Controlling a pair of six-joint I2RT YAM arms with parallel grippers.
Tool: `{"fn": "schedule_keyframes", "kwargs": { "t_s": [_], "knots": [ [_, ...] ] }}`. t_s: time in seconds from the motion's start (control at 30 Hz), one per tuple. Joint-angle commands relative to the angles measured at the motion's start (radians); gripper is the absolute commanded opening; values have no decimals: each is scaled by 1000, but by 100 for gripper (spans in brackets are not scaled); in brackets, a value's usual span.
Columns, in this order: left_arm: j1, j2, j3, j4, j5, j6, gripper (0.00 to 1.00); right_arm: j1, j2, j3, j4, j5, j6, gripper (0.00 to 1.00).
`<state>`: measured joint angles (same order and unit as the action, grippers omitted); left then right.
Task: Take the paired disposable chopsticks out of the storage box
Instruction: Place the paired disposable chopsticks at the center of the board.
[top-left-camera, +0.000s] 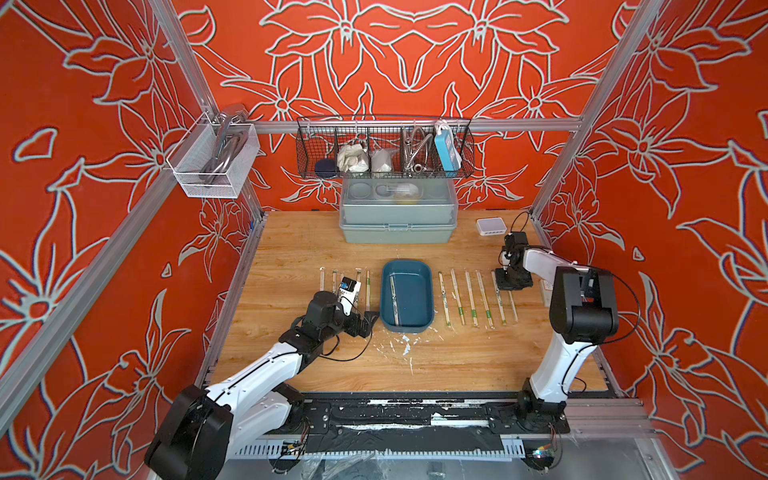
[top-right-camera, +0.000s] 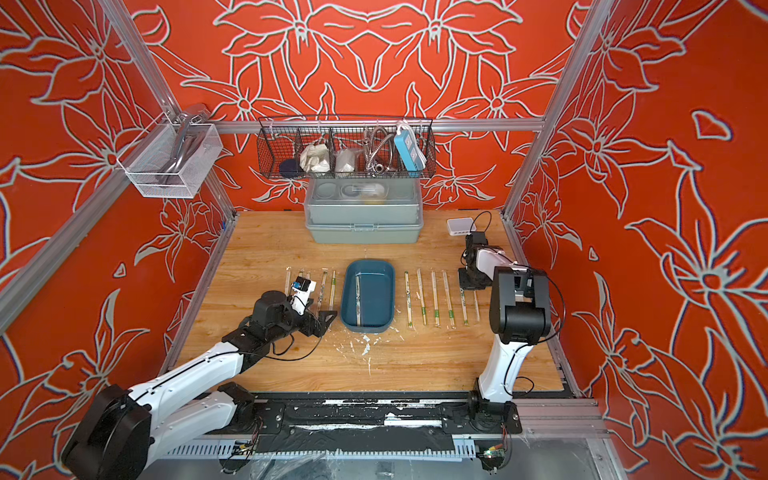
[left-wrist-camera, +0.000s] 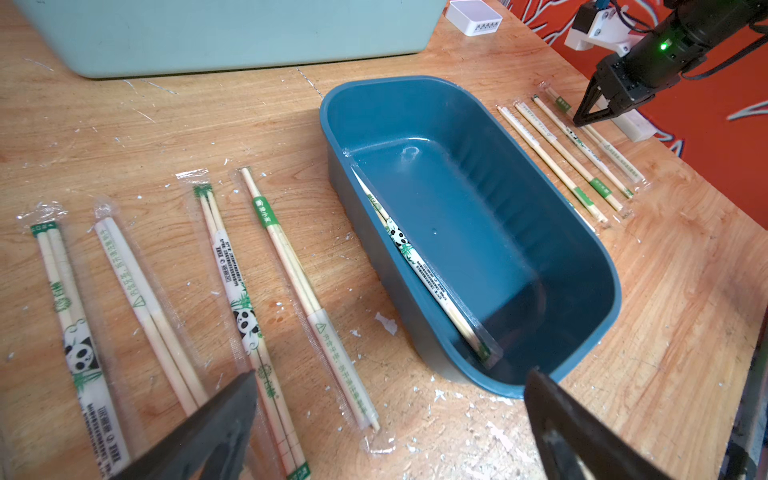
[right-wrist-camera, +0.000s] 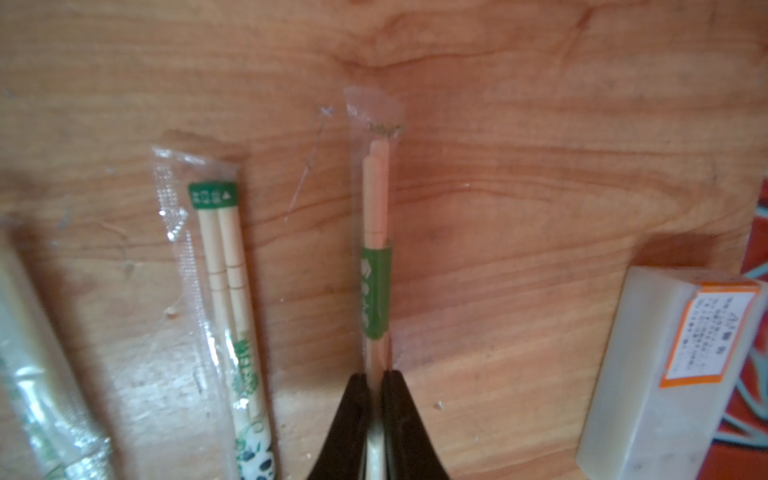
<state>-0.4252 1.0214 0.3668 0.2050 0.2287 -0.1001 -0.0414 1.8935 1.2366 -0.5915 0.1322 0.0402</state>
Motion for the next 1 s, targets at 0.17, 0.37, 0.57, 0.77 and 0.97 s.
{"fn": "schedule_keyframes", "kwargs": {
  "t_s": [0.17,0.37,0.57,0.77,0.97],
  "knots": [
    [-4,2,31,14,-5,14,100,-9,21,-5,7,31,19,14],
    [-5,5,31,14,-5,13,100,-8,19,0,5,34,23,21],
    [-4,6,33,9,-16,11,100,-8,3,0,-4,26,32,33],
    [-6,-8,29,3,-29,11,100,-6,-29,9,-25,-2,47,40],
    [-5,3,35,-2,-37,1,100,3,-91,37,-83,-21,65,46]
  ]
}}
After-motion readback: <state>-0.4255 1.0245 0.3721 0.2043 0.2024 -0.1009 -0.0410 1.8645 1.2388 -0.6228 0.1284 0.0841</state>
